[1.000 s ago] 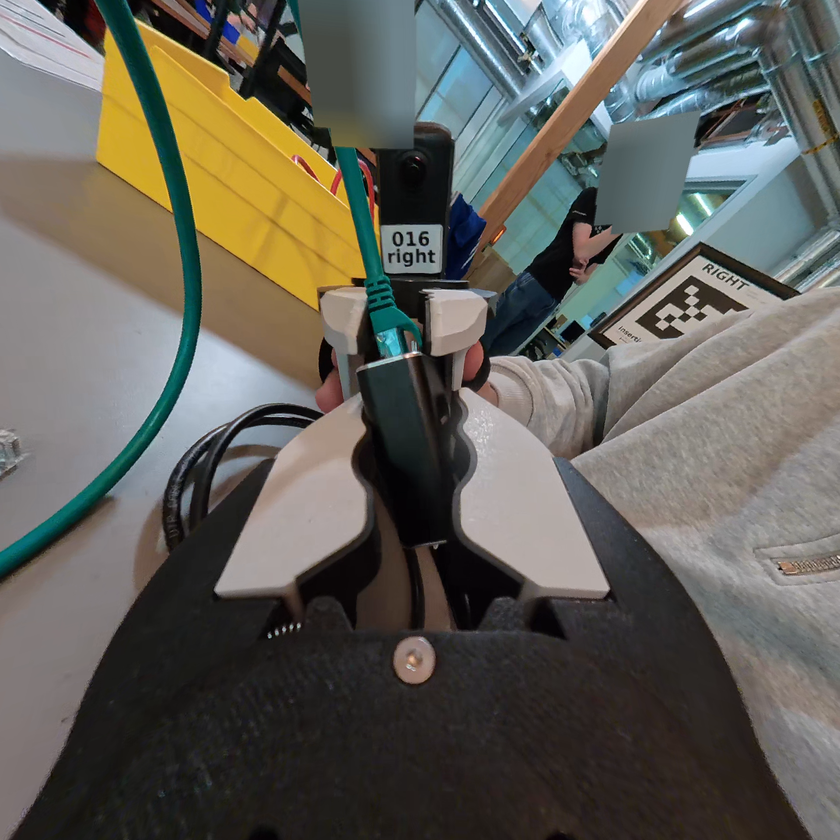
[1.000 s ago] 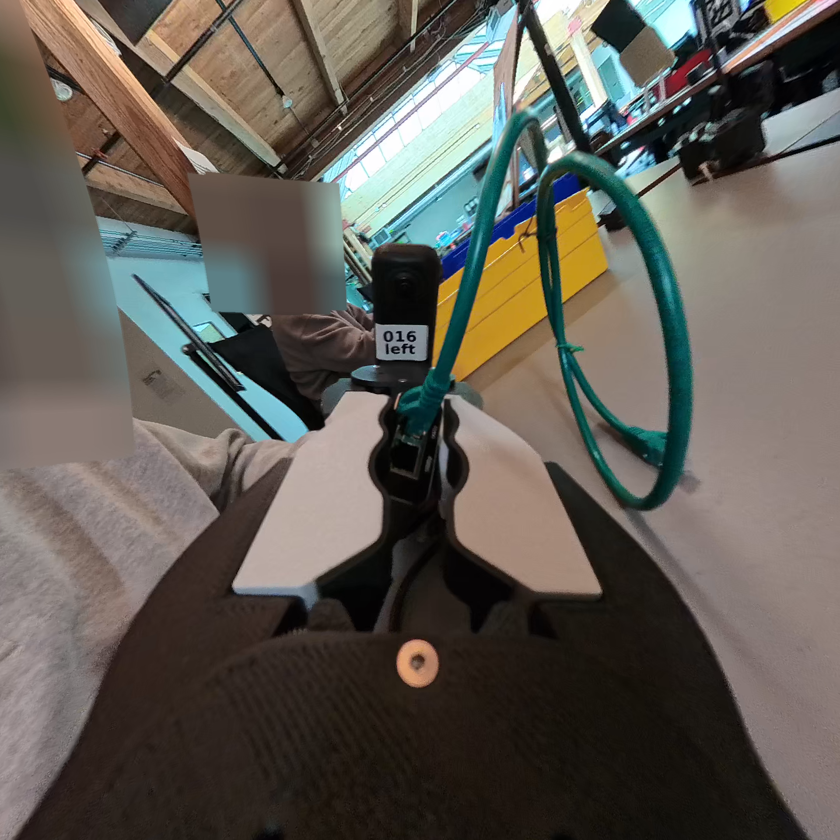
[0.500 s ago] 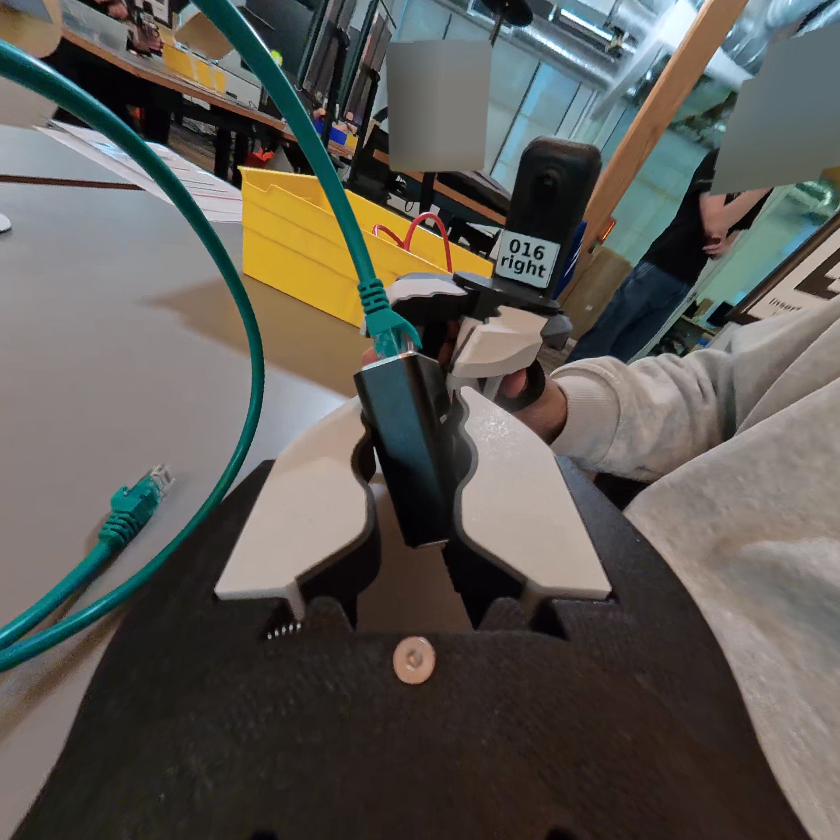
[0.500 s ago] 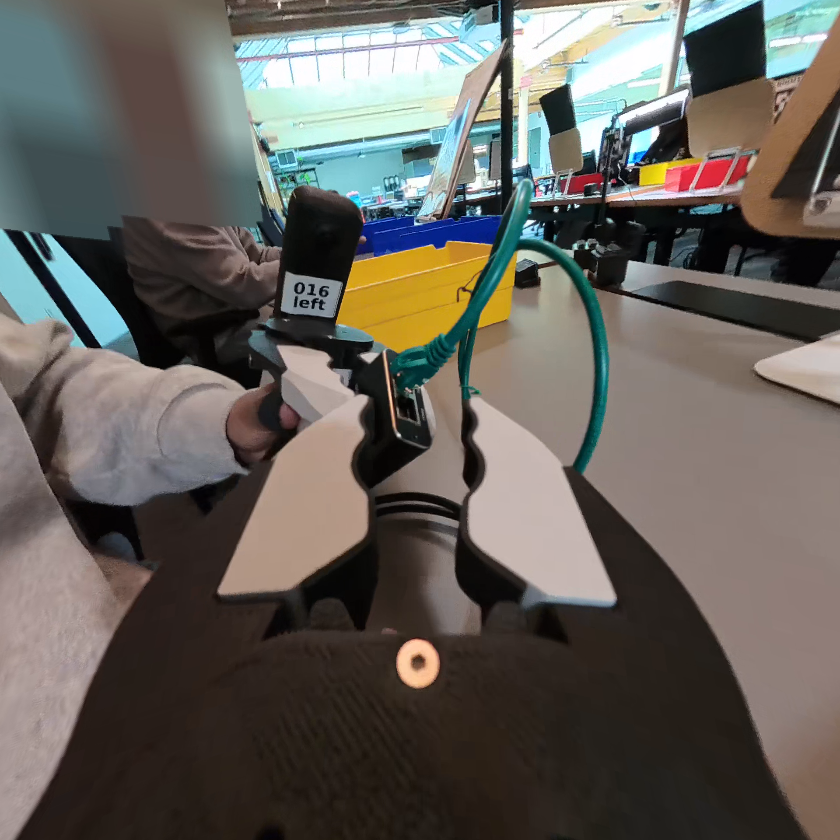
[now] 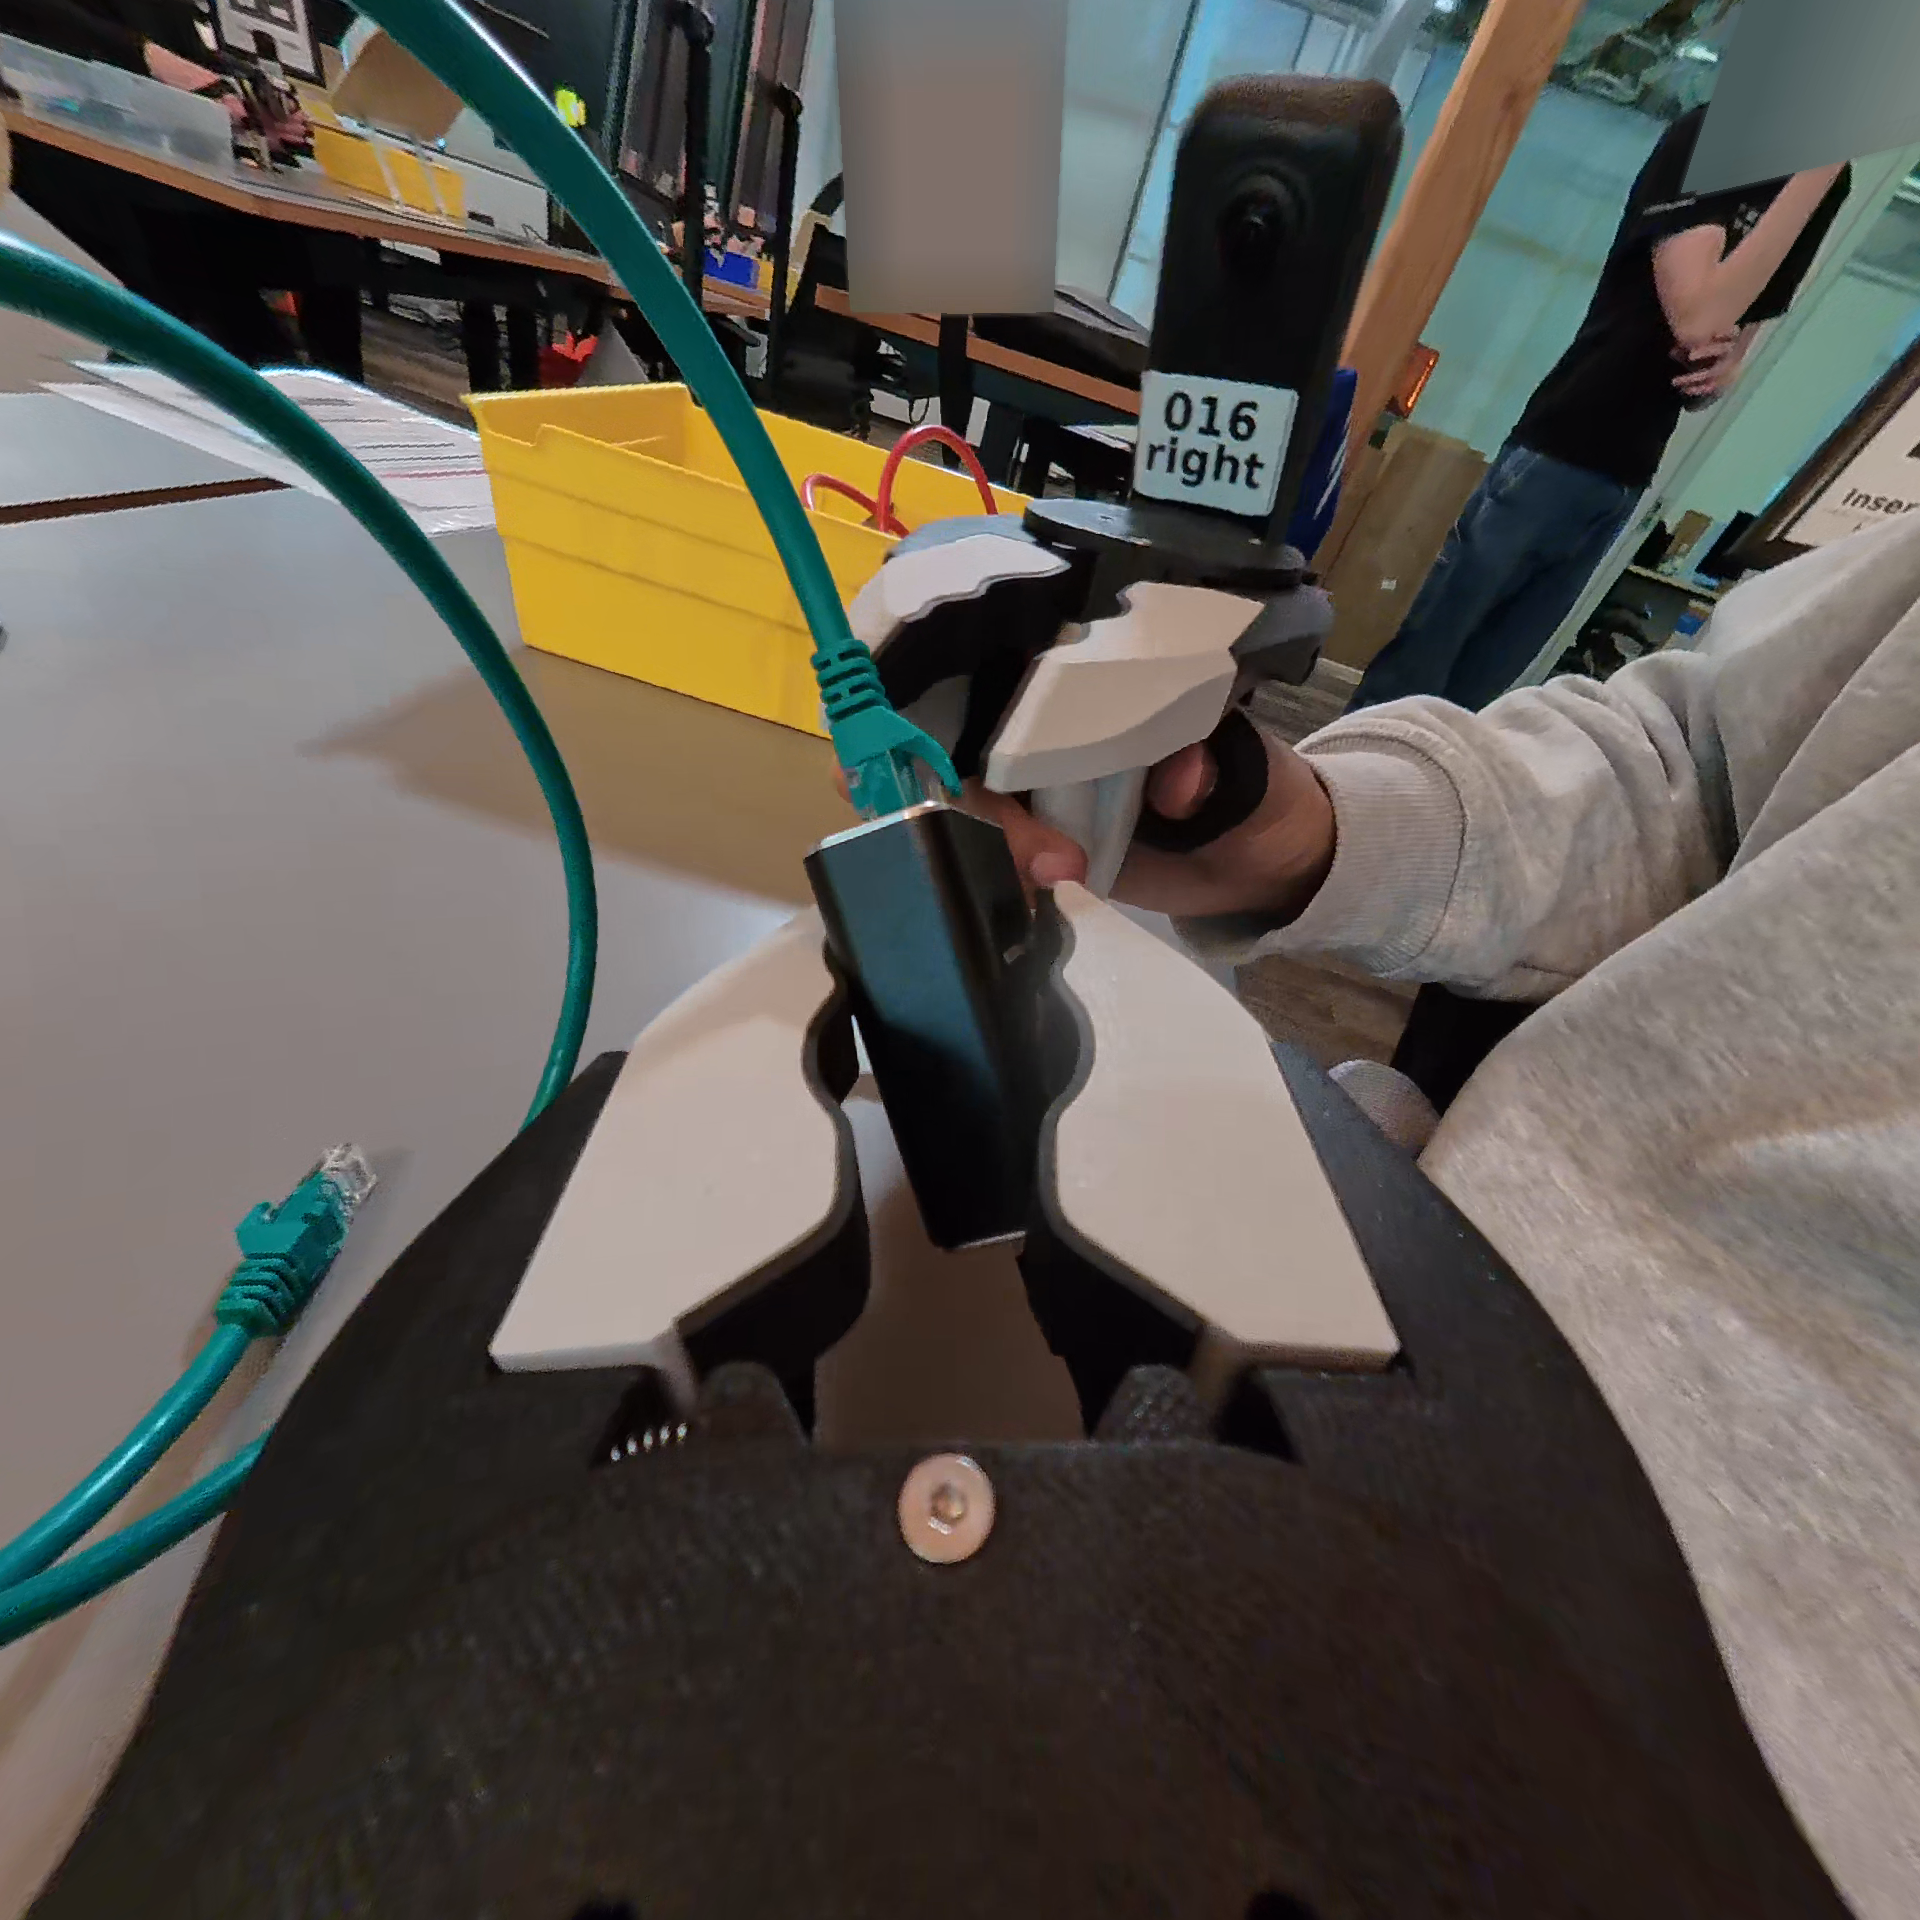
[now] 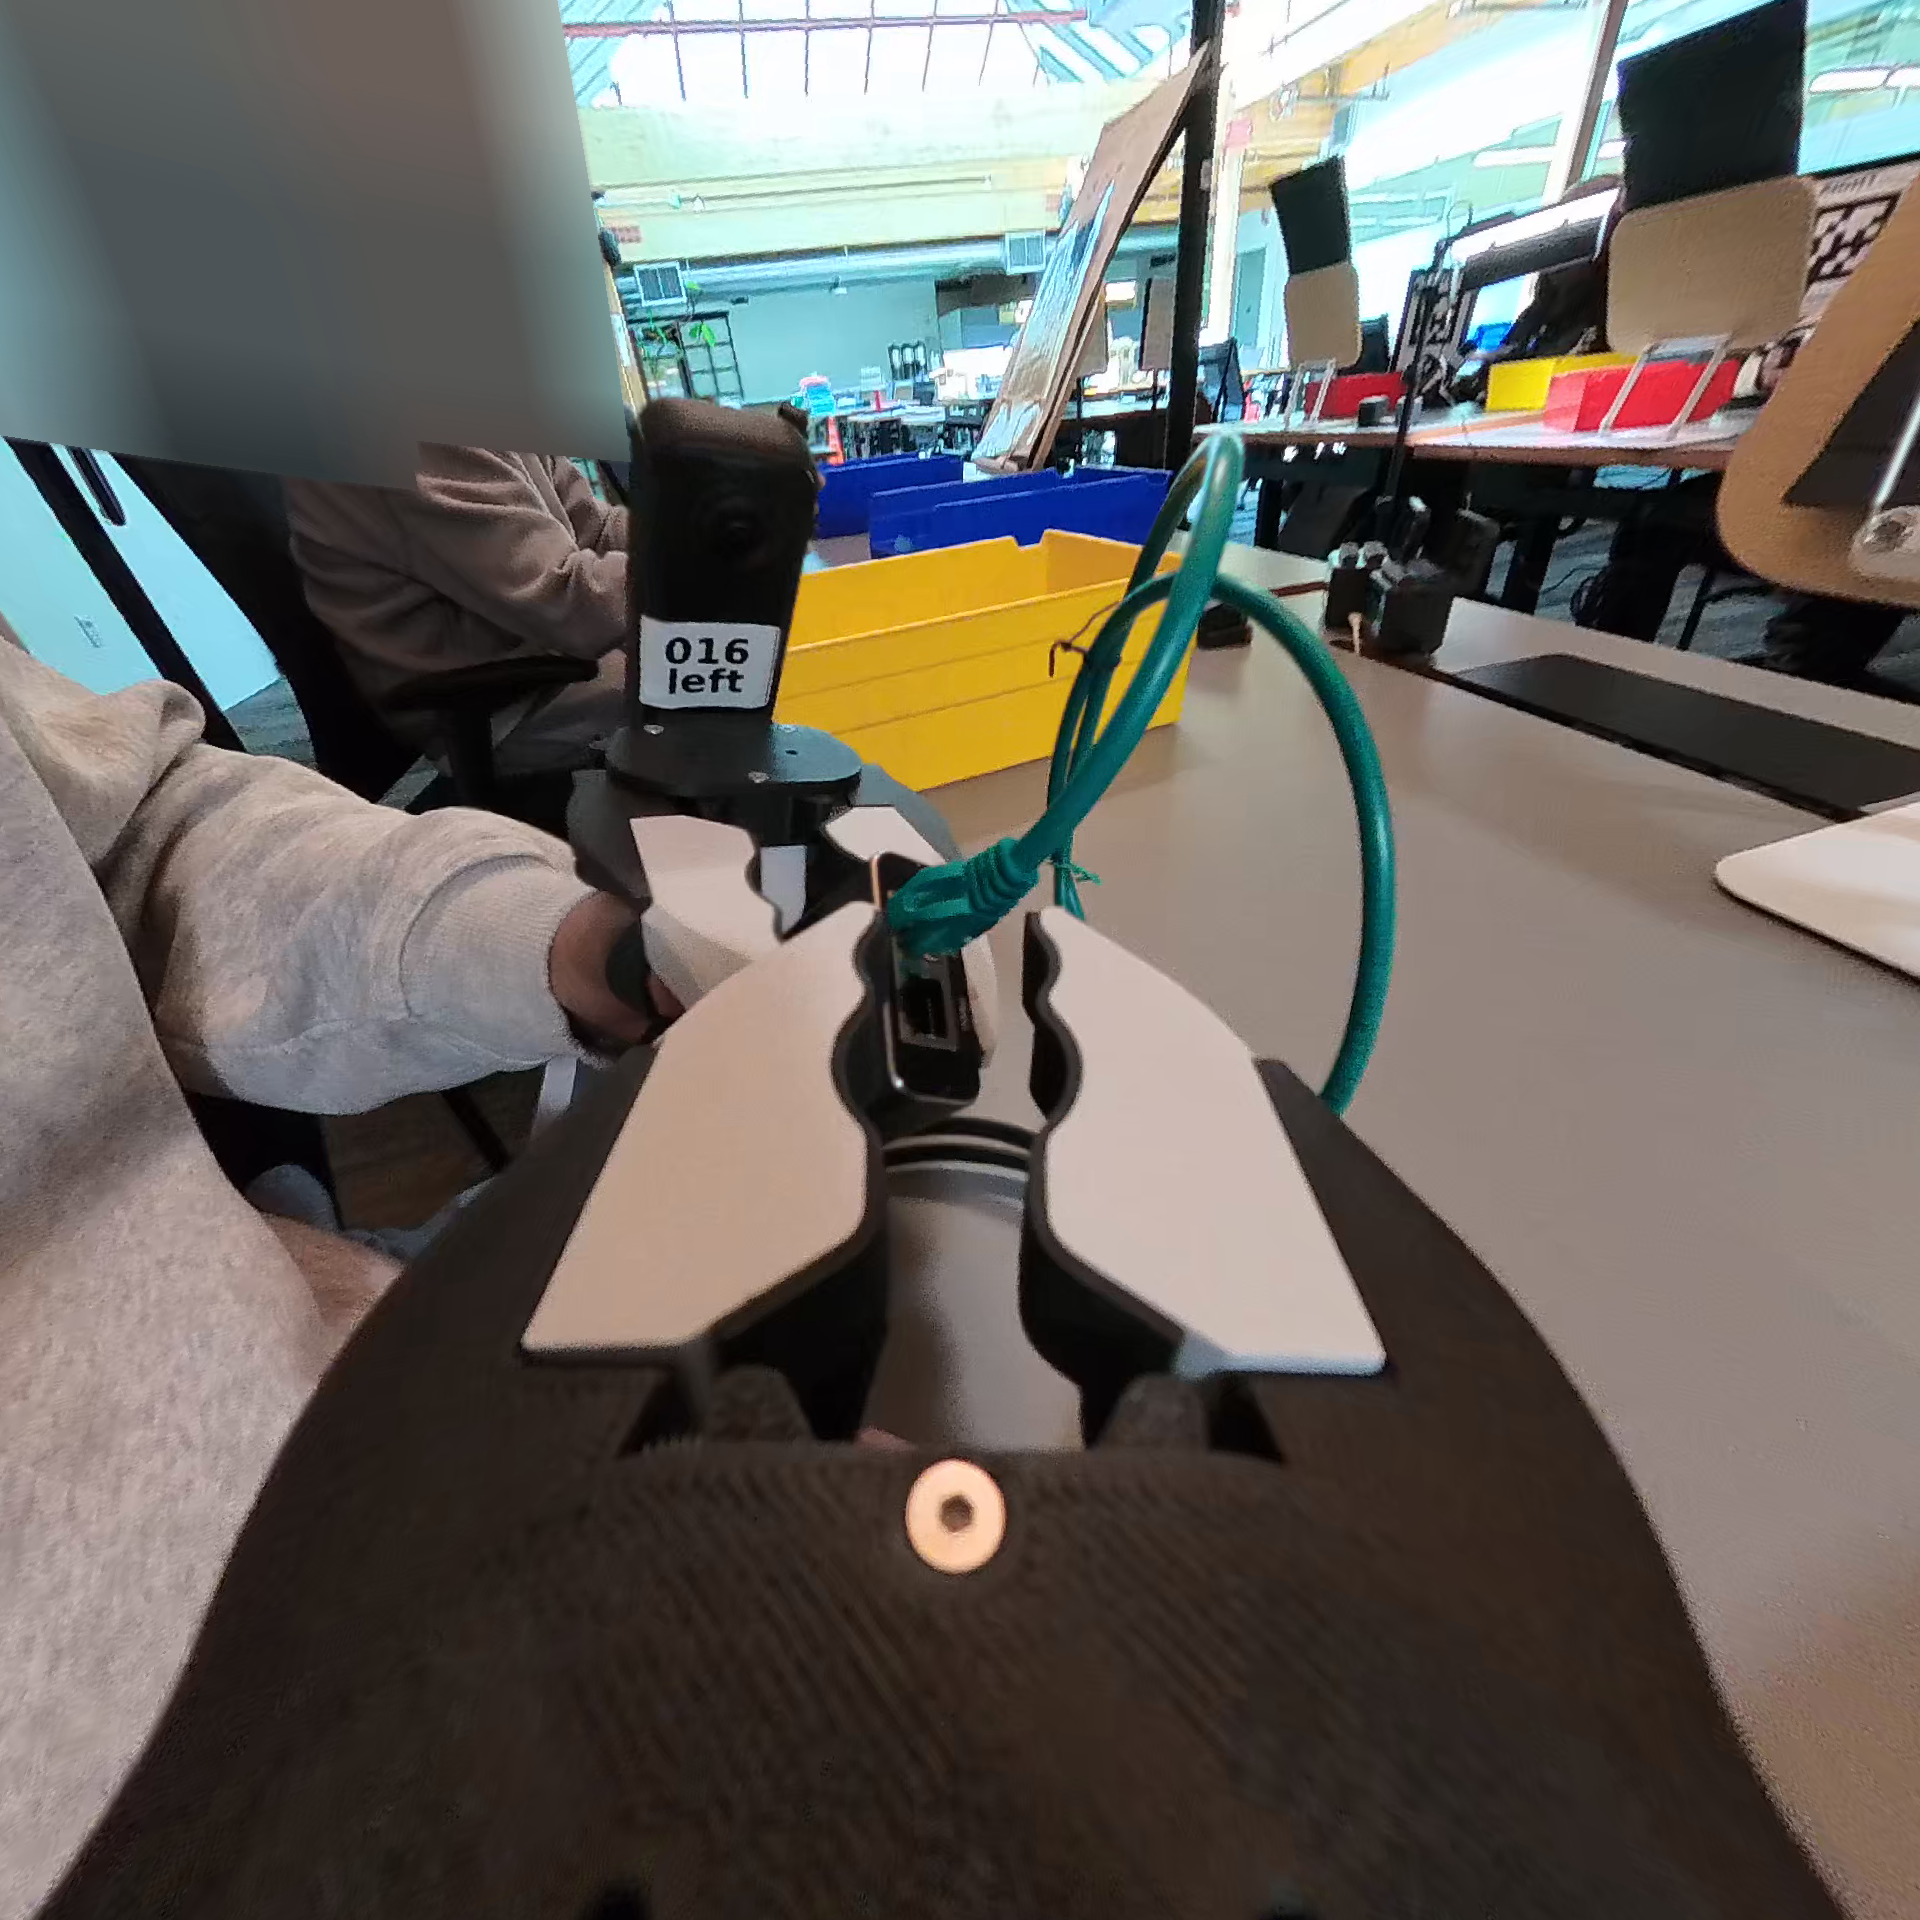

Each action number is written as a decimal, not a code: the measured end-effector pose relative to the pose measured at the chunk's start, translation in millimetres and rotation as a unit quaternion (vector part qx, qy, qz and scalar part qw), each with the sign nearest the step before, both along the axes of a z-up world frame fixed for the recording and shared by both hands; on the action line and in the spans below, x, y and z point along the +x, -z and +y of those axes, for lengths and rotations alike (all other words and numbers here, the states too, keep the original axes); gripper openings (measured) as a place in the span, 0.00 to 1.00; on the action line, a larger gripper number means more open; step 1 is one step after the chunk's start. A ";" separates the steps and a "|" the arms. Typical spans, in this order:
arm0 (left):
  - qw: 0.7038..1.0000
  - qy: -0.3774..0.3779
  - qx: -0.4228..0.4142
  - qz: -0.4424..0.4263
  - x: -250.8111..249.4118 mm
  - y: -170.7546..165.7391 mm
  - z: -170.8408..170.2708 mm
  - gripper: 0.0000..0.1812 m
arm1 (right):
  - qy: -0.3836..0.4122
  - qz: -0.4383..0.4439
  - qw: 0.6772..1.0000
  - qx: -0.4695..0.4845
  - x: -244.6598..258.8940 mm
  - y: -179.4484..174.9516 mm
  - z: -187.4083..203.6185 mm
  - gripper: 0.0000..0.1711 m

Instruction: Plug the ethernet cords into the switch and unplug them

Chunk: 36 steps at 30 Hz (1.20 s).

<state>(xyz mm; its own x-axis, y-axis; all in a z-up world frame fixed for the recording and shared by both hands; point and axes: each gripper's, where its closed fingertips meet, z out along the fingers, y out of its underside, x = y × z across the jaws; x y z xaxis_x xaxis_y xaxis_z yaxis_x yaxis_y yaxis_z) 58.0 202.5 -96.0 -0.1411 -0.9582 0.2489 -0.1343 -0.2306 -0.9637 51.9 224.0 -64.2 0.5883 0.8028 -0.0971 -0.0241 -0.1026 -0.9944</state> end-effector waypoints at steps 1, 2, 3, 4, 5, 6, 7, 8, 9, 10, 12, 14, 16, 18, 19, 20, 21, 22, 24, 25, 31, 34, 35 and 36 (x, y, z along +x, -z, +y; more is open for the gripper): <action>1.000 0.003 0.008 0.000 0.4 -0.1 -2.1 0.18 | -0.003 -0.003 1.000 -0.003 -1.3 0.9 -0.8 0.14; 1.000 0.001 0.015 0.002 0.6 0.1 -2.6 0.18 | -0.007 -0.005 1.000 -0.005 -2.3 0.7 -1.9 0.13; 1.000 0.001 0.019 0.001 0.4 -0.1 -2.7 0.18 | -0.009 -0.008 1.000 -0.006 -2.7 0.4 -2.8 0.12; 1.000 0.003 0.018 0.000 0.3 -0.5 -3.3 0.18 | -0.011 -0.010 1.000 -0.008 -2.7 0.1 -3.4 0.12; 1.000 0.005 0.017 -0.001 0.3 -1.0 -4.1 0.18 | -0.014 -0.012 1.000 -0.009 -2.7 -0.2 -4.1 0.12; 1.000 0.007 0.017 -0.002 0.3 -1.4 -4.8 0.18 | -0.017 -0.013 1.000 -0.011 -2.5 -0.5 -4.7 0.12; 1.000 0.008 0.018 -0.002 0.3 -1.6 -5.5 0.18 | -0.020 -0.010 1.000 -0.013 -2.5 -0.8 -5.3 0.12; 1.000 0.009 0.019 -0.002 0.3 -1.6 -6.0 0.18 | -0.023 -0.005 1.000 -0.018 -2.5 -1.1 -5.8 0.12; 1.000 0.011 0.019 -0.003 0.3 -2.0 -6.6 0.18 | -0.026 0.002 0.999 -0.024 -2.5 -1.5 -6.2 0.12; 1.000 0.011 0.019 -0.004 0.3 -2.3 -6.9 0.18 | -0.030 0.010 0.999 -0.031 -2.5 -2.0 -6.5 0.11; 1.000 0.013 0.019 -0.005 0.3 -2.7 -7.6 0.18 | -0.036 0.021 0.998 -0.041 -2.7 -2.4 -7.0 0.11; 1.000 0.015 0.020 -0.003 0.3 -2.1 -8.4 0.18 | -0.041 0.023 0.998 -0.048 -3.3 -1.6 -7.2 0.12; 1.000 0.016 0.020 -0.002 0.6 -1.7 -9.0 0.18 | -0.042 0.023 0.997 -0.052 -3.7 -1.3 -7.4 0.12; 1.000 0.015 0.020 -0.002 0.7 -1.9 -9.3 0.18 | -0.042 0.023 0.997 -0.054 -3.7 -1.2 -7.5 0.12; 1.000 0.015 0.019 -0.003 0.8 -2.1 -9.4 0.18 | -0.041 0.021 0.998 -0.053 -3.6 -1.2 -7.5 0.12; 1.000 0.015 0.018 -0.002 0.9 -2.0 -9.6 0.18 | -0.040 0.018 0.998 -0.052 -3.7 -1.0 -7.6 0.12; 1.000 0.015 0.016 -0.001 0.9 -1.9 -10.1 0.18 | -0.040 0.015 0.998 -0.050 -3.7 -1.0 -7.9 0.12; 1.000 0.017 0.015 -0.002 0.8 -2.6 -11.0 0.18 | -0.040 0.014 0.998 -0.047 -4.0 -1.6 -8.4 0.11; 1.000 0.020 0.011 -0.006 0.6 -4.2 -12.7 0.18 | -0.040 0.012 0.998 -0.042 -4.7 -2.9 -9.4 0.11; 1.000 0.021 0.008 -0.009 0.4 -5.3 -13.3 0.18 | -0.038 0.011 0.998 -0.038 -5.2 -3.4 -9.6 0.11; 1.000 0.010 0.015 0.006 1.5 -5.0 -13.6 0.18 | -0.025 -0.012 0.999 -0.016 -3.5 -2.6 -10.0 0.10; 1.000 0.011 -0.005 0.015 1.6 -3.3 -13.0 0.17 | -0.011 -0.035 0.999 -0.001 -3.0 -0.7 -9.1 0.10; 1.000 0.011 -0.009 0.013 1.6 -4.0 -13.0 0.17 | -0.007 -0.040 0.999 0.007 -3.4 -1.8 -9.4 0.10; 1.000 0.011 -0.009 0.012 1.5 -5.2 -13.4 0.17 | -0.004 -0.042 0.999 0.014 -3.5 -3.1 -9.9 0.09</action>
<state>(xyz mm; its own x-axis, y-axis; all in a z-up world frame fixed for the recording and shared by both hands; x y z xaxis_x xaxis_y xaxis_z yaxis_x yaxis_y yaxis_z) 59.4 189.1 -90.8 -0.1564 -0.9501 0.2699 -0.1619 -0.2449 -0.9559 48.4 214.1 -61.0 0.5871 0.8091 -0.0251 0.0609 -0.0751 -0.9953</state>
